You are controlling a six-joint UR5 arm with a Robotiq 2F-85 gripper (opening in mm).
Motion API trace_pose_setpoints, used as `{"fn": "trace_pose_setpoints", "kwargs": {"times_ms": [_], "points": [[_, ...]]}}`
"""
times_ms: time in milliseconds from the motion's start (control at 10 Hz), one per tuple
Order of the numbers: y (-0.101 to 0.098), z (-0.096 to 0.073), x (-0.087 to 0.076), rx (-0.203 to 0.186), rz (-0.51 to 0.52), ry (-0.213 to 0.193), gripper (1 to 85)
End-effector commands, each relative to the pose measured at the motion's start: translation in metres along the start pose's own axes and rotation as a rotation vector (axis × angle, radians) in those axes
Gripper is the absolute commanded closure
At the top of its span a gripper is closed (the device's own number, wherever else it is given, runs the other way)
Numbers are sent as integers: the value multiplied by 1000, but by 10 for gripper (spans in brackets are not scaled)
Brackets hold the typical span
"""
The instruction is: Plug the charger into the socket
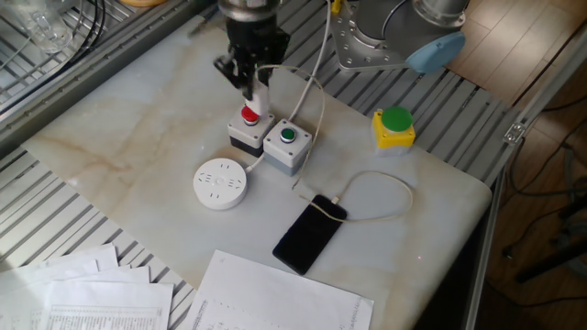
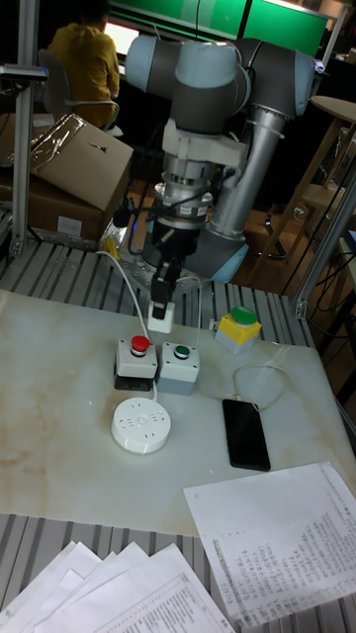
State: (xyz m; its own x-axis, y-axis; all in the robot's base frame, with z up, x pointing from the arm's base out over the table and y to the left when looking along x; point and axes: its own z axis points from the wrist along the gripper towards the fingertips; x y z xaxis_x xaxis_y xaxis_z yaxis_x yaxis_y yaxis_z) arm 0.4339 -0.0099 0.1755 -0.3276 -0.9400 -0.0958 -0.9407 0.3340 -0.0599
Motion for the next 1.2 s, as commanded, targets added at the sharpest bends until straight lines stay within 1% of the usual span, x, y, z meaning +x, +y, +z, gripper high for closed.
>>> {"fn": "trace_pose_setpoints", "kwargs": {"times_ms": [0, 100, 200, 300, 400, 500, 600, 700, 800, 900, 1000, 1100], "points": [[-29, -14, -17, 45, 347, -17, 843], [-41, -8, -26, 47, 404, -22, 843], [-52, 6, -25, 59, 450, -8, 843], [-51, 17, -25, 40, 519, 8, 843], [-49, 24, -27, 18, 578, 23, 843], [-53, 28, -28, 19, 624, 55, 843], [-68, 34, -25, 60, 655, 96, 843], [-78, 41, -34, 80, 689, 82, 843], [-89, 48, -36, 113, 694, 79, 843], [-93, 55, -41, 117, 697, 74, 843], [-95, 58, -44, 119, 701, 82, 843], [-93, 54, -51, 101, 721, 75, 843]]}}
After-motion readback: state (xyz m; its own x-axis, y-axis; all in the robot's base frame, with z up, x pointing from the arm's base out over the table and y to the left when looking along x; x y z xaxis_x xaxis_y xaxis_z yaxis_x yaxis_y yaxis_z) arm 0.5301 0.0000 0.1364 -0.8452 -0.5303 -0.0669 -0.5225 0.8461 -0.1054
